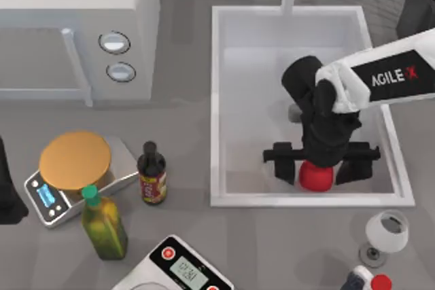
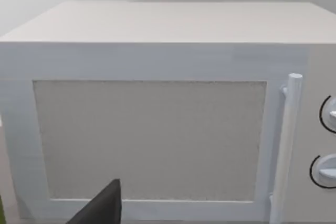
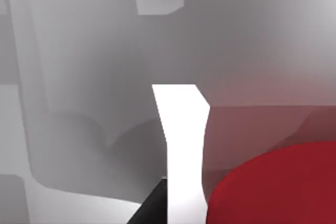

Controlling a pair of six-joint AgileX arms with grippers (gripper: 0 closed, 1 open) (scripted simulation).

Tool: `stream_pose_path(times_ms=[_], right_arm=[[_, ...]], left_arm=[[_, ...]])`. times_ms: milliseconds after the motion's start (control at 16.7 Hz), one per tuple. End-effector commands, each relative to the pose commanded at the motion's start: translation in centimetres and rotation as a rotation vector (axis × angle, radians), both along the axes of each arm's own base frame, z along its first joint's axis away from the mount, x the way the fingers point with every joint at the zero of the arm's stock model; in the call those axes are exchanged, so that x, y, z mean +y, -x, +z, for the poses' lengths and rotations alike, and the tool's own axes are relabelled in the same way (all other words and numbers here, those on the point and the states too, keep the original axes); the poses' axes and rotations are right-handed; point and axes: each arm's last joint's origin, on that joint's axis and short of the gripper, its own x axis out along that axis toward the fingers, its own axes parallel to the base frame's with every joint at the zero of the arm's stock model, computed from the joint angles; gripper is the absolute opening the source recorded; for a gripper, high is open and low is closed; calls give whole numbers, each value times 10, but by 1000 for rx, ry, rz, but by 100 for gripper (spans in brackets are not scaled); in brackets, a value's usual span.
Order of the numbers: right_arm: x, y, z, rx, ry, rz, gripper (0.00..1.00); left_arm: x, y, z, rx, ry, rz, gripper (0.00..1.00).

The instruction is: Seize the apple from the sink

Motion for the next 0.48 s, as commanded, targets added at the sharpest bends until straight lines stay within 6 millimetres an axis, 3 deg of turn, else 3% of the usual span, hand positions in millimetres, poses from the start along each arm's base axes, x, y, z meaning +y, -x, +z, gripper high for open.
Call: stream_pose_path(times_ms=[180, 480], right_arm=[[0, 0, 0, 0, 0, 0, 2], [0, 0, 0, 0, 0, 0, 0]], left_arm=[[0, 0, 0, 0, 0, 0, 100], [0, 0, 0, 0, 0, 0, 100]])
